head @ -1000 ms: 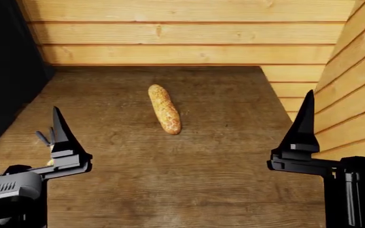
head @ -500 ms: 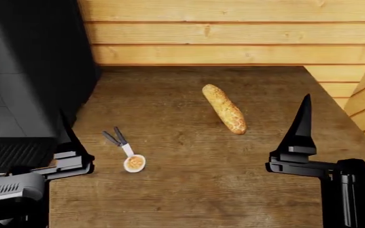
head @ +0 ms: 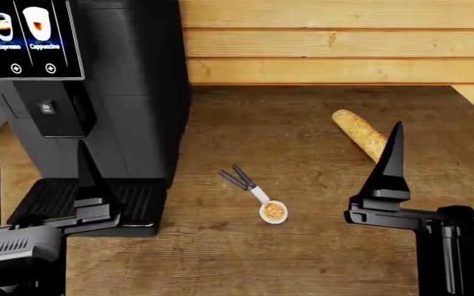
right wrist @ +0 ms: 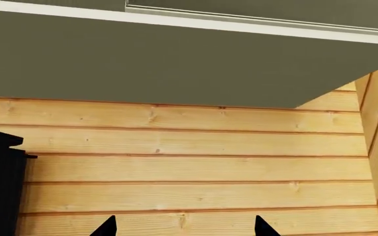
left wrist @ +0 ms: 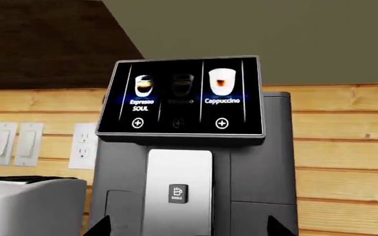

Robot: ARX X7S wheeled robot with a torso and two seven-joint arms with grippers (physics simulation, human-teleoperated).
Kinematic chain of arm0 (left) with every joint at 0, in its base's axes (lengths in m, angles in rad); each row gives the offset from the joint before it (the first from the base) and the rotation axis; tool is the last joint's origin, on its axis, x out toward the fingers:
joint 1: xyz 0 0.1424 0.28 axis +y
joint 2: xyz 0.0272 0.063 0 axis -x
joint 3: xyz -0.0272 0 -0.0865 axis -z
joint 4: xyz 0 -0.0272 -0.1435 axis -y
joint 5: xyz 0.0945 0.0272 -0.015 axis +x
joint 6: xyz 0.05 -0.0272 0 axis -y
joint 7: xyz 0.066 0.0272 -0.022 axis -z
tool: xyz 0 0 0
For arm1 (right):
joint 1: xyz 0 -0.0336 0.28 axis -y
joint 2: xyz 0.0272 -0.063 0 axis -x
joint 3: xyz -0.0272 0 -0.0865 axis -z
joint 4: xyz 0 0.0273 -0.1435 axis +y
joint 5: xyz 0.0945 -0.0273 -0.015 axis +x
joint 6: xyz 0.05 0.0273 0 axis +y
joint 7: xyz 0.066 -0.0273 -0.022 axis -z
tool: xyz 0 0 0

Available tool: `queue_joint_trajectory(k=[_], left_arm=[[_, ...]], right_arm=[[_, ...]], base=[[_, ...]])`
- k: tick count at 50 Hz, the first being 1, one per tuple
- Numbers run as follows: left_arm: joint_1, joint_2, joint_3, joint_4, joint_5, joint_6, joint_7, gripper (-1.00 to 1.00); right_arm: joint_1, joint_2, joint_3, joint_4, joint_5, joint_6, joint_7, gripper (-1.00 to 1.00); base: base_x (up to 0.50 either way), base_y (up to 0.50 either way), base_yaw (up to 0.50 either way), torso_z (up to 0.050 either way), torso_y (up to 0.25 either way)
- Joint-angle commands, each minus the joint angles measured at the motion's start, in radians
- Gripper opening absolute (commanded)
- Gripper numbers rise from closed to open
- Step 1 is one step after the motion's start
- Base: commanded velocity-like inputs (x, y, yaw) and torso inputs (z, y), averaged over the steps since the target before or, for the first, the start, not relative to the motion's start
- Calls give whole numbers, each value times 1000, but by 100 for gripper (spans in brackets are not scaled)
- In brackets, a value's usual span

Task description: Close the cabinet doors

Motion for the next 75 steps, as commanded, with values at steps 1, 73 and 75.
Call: queue_joint_trajectory(k=[1,73,75], left_arm=[[3,-3,-1,-3,-2,6,0,100],[-191,-191,-247,307,-244,-193,-158,100],[-213,-200,-248,307,-258,-204,-167,100]], right_arm=[[-1,-2,2,-3,-2,4,-1,100],[-21,-1,31,5,27,-31,-20,100],[-21,-2,31,3,26,-28,-20,100]], base=[[0,500,0,0,0],[0,246,0,0,0],[0,0,0,0,0]])
